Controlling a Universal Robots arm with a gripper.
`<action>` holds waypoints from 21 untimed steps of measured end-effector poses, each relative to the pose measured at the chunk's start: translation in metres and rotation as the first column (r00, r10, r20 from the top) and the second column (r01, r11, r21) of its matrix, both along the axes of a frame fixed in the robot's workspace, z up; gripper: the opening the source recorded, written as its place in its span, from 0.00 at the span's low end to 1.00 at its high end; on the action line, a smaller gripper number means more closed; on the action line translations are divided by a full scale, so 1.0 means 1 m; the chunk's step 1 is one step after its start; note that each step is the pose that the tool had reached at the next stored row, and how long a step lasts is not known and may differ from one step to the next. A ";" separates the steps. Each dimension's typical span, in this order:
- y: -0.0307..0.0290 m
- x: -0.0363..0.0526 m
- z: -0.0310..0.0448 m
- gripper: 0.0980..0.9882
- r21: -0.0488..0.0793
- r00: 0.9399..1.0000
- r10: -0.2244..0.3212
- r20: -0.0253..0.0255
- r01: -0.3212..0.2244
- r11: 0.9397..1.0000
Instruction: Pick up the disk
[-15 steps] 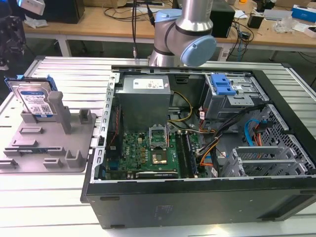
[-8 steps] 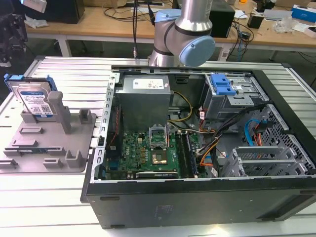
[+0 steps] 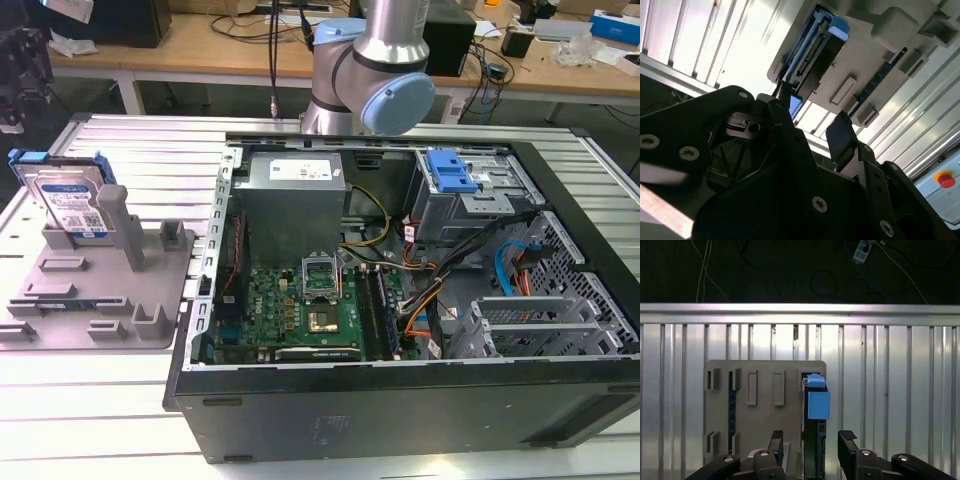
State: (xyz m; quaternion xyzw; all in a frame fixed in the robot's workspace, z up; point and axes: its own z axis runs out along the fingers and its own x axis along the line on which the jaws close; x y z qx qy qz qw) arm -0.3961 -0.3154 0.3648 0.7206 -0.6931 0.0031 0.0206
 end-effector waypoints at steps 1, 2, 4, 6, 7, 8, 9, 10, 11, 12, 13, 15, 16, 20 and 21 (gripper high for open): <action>0.0001 -0.0012 -0.0005 0.52 0.000 1.000 0.003 0.000 -0.003 1.000; 0.0001 -0.0030 -0.0009 0.52 0.000 1.000 0.004 0.001 -0.004 1.000; 0.0002 -0.0076 -0.0020 0.52 0.000 1.000 0.004 0.002 -0.004 1.000; 0.0005 -0.0113 -0.0032 0.52 0.000 1.000 0.004 0.002 -0.004 1.000; 0.0008 -0.0126 -0.0037 0.52 0.000 1.000 0.004 0.002 -0.004 1.000; 0.0010 -0.0137 -0.0041 0.52 0.000 1.000 0.004 0.002 -0.004 1.000; 0.0013 -0.0149 -0.0045 0.52 0.000 1.000 0.004 0.002 -0.004 1.000; 0.0024 -0.0166 -0.0052 0.52 0.000 1.000 0.004 0.002 -0.004 1.000; 0.0037 -0.0180 -0.0058 0.52 0.000 1.000 0.004 0.002 -0.004 1.000; 0.0046 -0.0184 -0.0065 0.52 0.000 1.000 0.004 0.002 -0.004 1.000; 0.0051 -0.0184 -0.0074 0.52 0.000 1.000 0.004 0.002 -0.004 1.000; 0.0079 -0.0186 -0.0116 0.52 0.000 1.000 0.004 0.002 -0.004 1.000; 0.0079 -0.0194 -0.0131 0.52 0.000 1.000 0.004 0.002 -0.004 1.000; 0.0078 -0.0202 -0.0154 0.52 0.000 1.000 0.004 0.002 -0.004 1.000; 0.0078 -0.0203 -0.0159 0.52 0.000 1.000 0.004 0.002 -0.004 1.000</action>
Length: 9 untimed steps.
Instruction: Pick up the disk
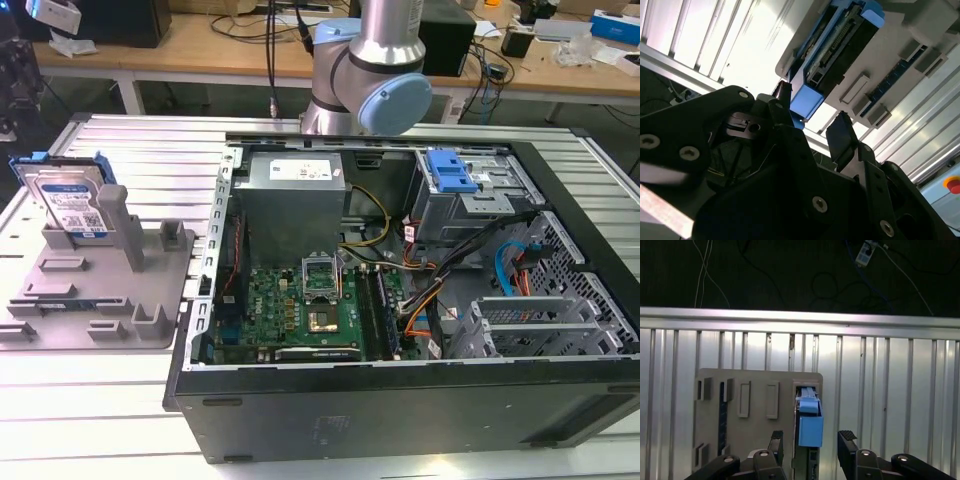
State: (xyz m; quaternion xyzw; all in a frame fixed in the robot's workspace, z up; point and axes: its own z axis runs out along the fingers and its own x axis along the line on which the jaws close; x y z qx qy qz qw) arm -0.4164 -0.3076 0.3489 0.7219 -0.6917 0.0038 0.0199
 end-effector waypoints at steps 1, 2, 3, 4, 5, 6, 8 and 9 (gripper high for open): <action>0.0000 -0.0001 -0.0006 0.52 0.000 1.000 0.000 0.000 0.000 1.000; 0.0000 -0.0001 -0.0014 0.52 0.000 1.000 0.000 0.000 0.000 1.000; -0.0003 -0.0002 -0.0021 0.52 0.000 1.000 0.000 0.000 0.000 1.000; -0.0008 -0.0001 -0.0034 0.52 0.000 1.000 0.000 0.000 0.000 1.000; -0.0012 -0.0002 -0.0044 0.52 0.000 1.000 0.000 0.000 0.000 1.000; -0.0015 -0.0003 -0.0049 0.52 0.000 1.000 0.000 0.000 0.000 1.000; -0.0019 -0.0005 -0.0061 0.52 0.000 1.000 0.000 0.000 0.000 1.000; -0.0020 -0.0005 -0.0067 0.52 0.000 1.000 0.000 0.000 0.000 1.000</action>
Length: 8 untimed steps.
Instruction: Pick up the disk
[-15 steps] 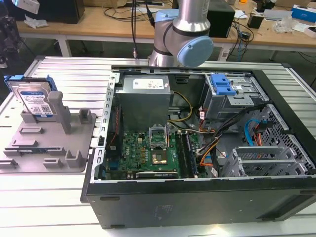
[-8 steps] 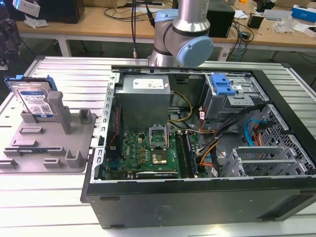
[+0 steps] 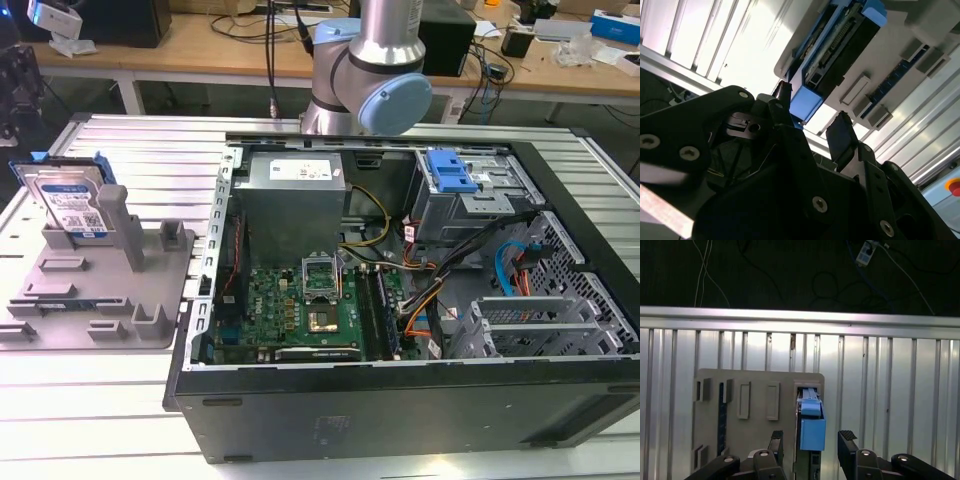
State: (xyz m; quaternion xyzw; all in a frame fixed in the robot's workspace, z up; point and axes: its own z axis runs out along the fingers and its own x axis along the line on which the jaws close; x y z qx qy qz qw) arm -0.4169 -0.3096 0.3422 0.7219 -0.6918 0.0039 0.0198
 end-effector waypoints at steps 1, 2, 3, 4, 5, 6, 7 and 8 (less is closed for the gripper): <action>-0.0002 -0.0001 -0.0009 0.52 0.000 1.000 0.000 0.000 0.000 1.000; -0.0004 -0.0001 -0.0015 0.52 0.000 1.000 0.000 0.000 0.000 1.000; -0.0005 -0.0002 -0.0021 0.52 0.000 1.000 0.000 0.000 0.000 1.000; -0.0009 -0.0002 -0.0030 0.52 0.000 1.000 0.000 0.000 0.000 1.000; -0.0012 -0.0002 -0.0040 0.52 0.000 1.000 0.000 0.000 0.000 1.000; -0.0014 -0.0002 -0.0045 0.52 0.000 1.000 0.000 0.000 0.000 1.000; -0.0015 -0.0002 -0.0050 0.52 0.000 1.000 0.000 0.000 0.000 1.000; -0.0016 -0.0002 -0.0055 0.52 0.000 1.000 0.000 0.000 0.000 1.000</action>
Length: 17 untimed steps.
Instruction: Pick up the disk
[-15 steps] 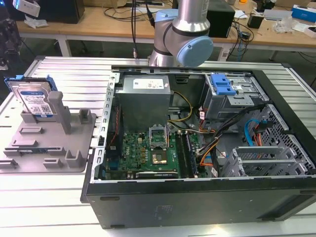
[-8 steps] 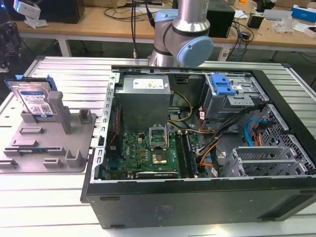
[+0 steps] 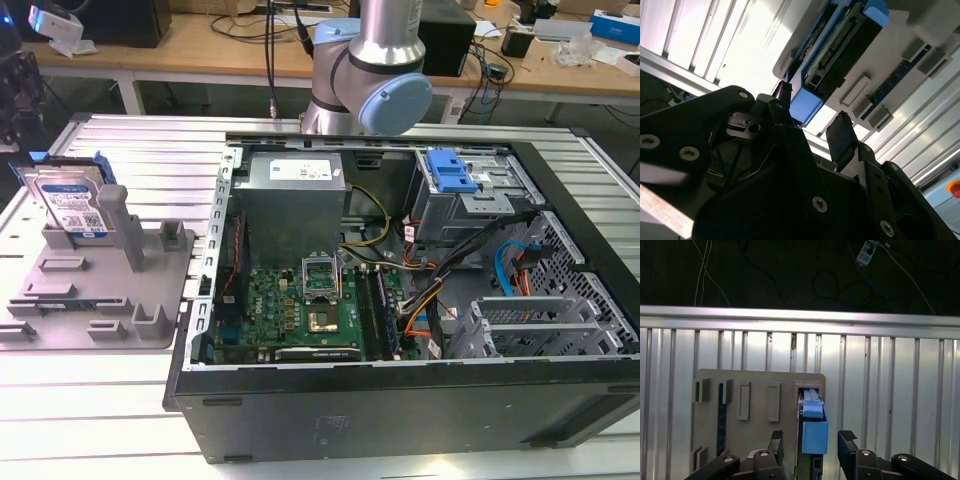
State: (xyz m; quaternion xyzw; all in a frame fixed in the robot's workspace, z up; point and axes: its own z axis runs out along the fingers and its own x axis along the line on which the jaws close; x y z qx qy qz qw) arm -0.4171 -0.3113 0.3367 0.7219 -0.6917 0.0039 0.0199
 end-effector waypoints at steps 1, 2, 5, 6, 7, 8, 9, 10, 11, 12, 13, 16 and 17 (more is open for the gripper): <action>-0.0001 0.0000 -0.0005 0.52 0.000 1.000 0.000 0.000 0.000 1.000; -0.0002 0.0000 -0.0010 0.52 0.000 1.000 0.000 0.000 0.000 1.000; -0.0003 0.0000 -0.0028 0.52 0.000 1.000 0.000 0.000 0.000 1.000; -0.0003 0.0000 -0.0039 0.52 0.000 1.000 0.000 0.000 0.000 1.000; -0.0003 0.0000 -0.0047 0.52 0.000 1.000 0.000 0.000 0.000 1.000; -0.0003 0.0000 -0.0054 0.52 0.000 1.000 0.000 0.000 0.000 1.000; -0.0003 0.0000 -0.0061 0.52 0.000 1.000 0.000 0.000 0.000 1.000; -0.0003 0.0000 -0.0073 0.52 0.000 1.000 0.000 0.000 0.000 1.000; -0.0003 0.0000 -0.0086 0.52 0.000 1.000 0.000 0.000 0.000 1.000; -0.0003 0.0000 -0.0093 0.52 0.000 1.000 0.000 0.000 0.000 1.000; -0.0003 0.0000 -0.0100 0.52 0.000 1.000 0.000 0.000 0.000 1.000; -0.0003 0.0000 -0.0127 0.52 0.000 1.000 0.000 0.000 0.000 1.000; -0.0003 0.0000 -0.0134 0.52 0.000 1.000 0.000 0.000 0.000 1.000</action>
